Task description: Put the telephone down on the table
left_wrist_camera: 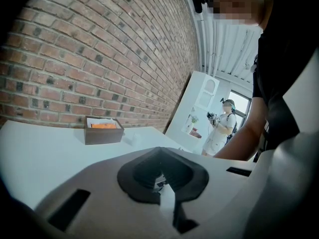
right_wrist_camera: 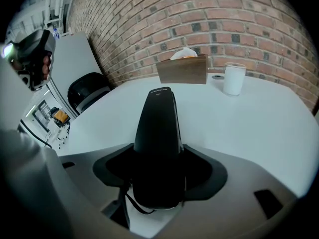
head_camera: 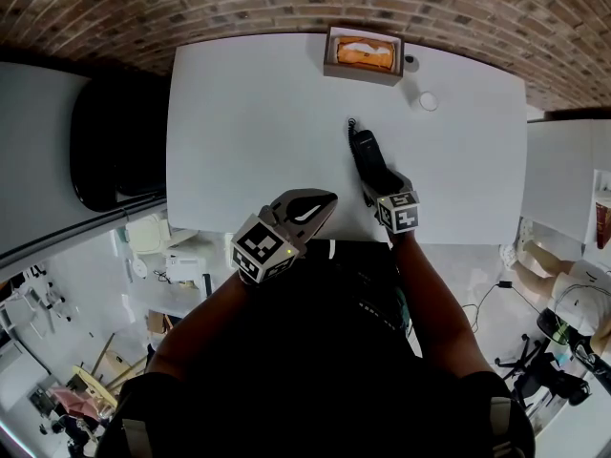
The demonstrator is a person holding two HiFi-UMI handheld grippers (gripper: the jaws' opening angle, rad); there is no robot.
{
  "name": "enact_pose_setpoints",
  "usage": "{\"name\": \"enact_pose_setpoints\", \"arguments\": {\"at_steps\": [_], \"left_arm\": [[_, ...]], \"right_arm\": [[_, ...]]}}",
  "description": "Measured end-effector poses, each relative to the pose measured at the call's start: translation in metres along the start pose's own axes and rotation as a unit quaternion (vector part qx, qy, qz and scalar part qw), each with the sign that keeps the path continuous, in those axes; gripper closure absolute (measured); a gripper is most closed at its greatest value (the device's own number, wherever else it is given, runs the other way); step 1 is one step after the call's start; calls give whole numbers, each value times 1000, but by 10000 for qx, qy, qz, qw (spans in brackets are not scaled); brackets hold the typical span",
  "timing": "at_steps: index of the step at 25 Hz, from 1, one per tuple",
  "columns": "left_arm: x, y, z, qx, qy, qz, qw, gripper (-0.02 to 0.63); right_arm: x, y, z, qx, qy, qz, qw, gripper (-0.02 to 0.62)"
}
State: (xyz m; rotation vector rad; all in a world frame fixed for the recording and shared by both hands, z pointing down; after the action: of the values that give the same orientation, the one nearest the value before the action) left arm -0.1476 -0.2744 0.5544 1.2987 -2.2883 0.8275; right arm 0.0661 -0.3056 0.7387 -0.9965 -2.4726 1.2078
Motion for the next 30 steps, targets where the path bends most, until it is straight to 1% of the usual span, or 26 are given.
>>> {"name": "enact_pose_setpoints", "arguments": {"at_steps": [3,6,9,12,15,20,24,25,26,27,28,30], "left_arm": [[-1,2,0,-5,-2,0,10000,600],[-2,4,-1,-16,0,-5,10000,600],[-2,6,0,-22,-12,-30,10000,600],[-3,9,4,-67,-77,-67,9999,600],[-5,12,12,-155,-195,-136,9996,600],[-13,22,31,-344,-392,-279,9982,600],[-22,27,49,-513,-546,-438,9962,600],[-25,28,53,-545,-590,-484,9956,600],[-29,30,56,-570,-631,-530,9950,600],[-32,32,59,-589,-669,-577,9943,600],[-35,34,62,-603,-711,-620,9937,600],[-39,40,65,-636,-776,-678,9926,600]], "right_arm": [[-2,-3,-8,-117,-46,-46,9999,321],[-2,-2,-16,-108,-127,-81,9998,317],[-3,6,-13,-113,-109,-167,9997,316],[-3,17,-7,-254,-45,-297,9992,316],[2,38,8,-457,17,-396,9982,316],[20,79,43,-944,161,-527,9940,317],[37,114,79,-1443,360,-688,9865,322],[41,125,89,-1608,405,-765,9832,357],[45,137,98,-1777,451,-837,9795,443],[50,149,106,-1948,504,-885,9755,512],[54,159,115,-2112,561,-903,9716,548],[62,177,128,-2373,647,-909,9650,567]]}}
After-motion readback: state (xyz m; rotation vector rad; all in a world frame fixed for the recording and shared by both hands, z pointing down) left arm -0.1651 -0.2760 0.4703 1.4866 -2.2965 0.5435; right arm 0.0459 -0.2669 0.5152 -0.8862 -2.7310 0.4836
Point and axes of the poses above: the fingertips, and each gripper's own axes: y backward along the fingers, x to its left, z out of its top, the point moved 8 cm from there along y, backward along the fingers, and after that the axes turned 13 degrees about y, right-handed, at the moved point
